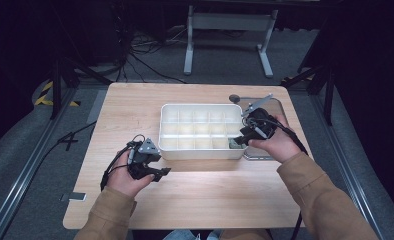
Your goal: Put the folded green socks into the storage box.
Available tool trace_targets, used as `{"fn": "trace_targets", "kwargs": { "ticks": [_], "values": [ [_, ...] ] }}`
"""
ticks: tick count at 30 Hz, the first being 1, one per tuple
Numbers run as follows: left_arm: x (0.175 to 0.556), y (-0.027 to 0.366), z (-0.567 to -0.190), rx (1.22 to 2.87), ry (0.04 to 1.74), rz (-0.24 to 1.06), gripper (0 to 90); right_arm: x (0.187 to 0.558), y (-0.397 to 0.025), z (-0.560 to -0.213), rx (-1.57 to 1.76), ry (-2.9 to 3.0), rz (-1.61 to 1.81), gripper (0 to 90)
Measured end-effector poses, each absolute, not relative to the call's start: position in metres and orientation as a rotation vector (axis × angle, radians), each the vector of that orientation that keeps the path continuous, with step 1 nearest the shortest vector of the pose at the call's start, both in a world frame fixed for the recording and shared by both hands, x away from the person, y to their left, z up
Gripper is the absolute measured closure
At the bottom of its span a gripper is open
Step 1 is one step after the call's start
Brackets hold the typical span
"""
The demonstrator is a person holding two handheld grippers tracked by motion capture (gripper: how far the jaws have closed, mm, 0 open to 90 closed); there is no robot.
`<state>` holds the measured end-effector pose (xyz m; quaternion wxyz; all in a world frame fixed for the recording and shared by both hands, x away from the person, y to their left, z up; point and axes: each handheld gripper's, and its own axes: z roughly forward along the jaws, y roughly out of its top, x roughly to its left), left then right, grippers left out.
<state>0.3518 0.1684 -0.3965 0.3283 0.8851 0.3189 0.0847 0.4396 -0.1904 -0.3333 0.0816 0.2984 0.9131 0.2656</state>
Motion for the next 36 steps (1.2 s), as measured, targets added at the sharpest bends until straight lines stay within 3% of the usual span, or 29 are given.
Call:
{"fn": "trace_targets", "kwargs": {
  "ticks": [11,36],
  "values": [
    [0.345,0.178,-0.391,2.292,0.841,0.208,41.7,0.420,-0.208,-0.324,0.850,2.700,1.012,52.5],
    [0.332,0.183,-0.391,2.333,0.799,0.191,40.8,0.365,-0.212,-0.364,0.618,2.785,1.204,53.3]
  ]
}}
